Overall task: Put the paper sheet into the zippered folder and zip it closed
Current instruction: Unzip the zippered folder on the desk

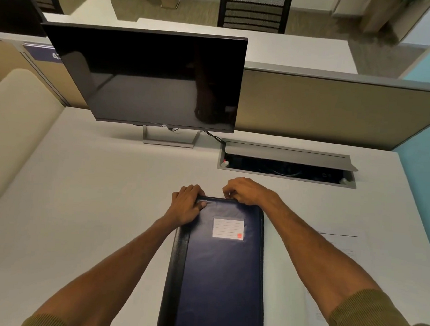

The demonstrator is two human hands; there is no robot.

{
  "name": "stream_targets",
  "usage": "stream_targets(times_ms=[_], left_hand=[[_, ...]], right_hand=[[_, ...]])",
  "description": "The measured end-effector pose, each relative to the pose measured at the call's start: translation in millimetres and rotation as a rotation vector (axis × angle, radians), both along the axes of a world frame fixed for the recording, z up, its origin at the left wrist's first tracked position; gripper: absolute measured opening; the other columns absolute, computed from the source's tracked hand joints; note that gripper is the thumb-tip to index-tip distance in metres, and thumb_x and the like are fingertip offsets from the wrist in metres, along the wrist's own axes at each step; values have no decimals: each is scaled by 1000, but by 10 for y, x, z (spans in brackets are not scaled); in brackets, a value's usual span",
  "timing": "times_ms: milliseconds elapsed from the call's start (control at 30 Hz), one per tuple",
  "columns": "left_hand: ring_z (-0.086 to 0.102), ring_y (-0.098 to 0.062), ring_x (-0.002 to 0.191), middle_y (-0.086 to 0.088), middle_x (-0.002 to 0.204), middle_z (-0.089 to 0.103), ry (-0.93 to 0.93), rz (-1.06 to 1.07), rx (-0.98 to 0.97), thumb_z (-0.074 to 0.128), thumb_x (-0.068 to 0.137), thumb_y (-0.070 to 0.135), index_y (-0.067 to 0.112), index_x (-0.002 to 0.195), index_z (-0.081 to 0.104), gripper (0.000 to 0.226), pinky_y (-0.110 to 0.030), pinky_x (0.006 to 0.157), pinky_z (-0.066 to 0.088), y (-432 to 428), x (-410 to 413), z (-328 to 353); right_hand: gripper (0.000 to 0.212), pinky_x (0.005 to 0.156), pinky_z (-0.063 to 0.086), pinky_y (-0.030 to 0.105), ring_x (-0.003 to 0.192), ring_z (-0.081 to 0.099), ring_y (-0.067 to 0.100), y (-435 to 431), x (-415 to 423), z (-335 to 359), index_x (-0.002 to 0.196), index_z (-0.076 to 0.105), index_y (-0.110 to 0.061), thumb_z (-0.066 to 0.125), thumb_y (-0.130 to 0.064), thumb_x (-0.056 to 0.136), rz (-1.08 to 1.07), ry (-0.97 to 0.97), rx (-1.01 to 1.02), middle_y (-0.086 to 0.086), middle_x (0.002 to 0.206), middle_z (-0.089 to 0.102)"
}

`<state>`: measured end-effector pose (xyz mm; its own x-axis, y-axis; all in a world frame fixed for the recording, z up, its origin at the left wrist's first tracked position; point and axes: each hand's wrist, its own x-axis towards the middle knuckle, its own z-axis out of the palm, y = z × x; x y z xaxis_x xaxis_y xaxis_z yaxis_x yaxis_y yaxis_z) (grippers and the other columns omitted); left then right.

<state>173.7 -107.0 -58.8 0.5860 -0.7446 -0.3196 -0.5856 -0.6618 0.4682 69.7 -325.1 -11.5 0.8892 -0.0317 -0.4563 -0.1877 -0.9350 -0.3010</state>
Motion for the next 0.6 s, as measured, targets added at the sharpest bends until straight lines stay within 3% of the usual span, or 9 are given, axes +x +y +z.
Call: stream_targets(times_ms=[600], left_hand=[[52,-29,134,-5,138,61,-18,109,41,57,109,35,19,132,58,28,-50,119,34,18,-100,99]], right_hand=[[16,97,57,41,108,66,30,-295,-1054,-48,116,70,-7,60,-13,105,-442,-97,80,12,122,71]])
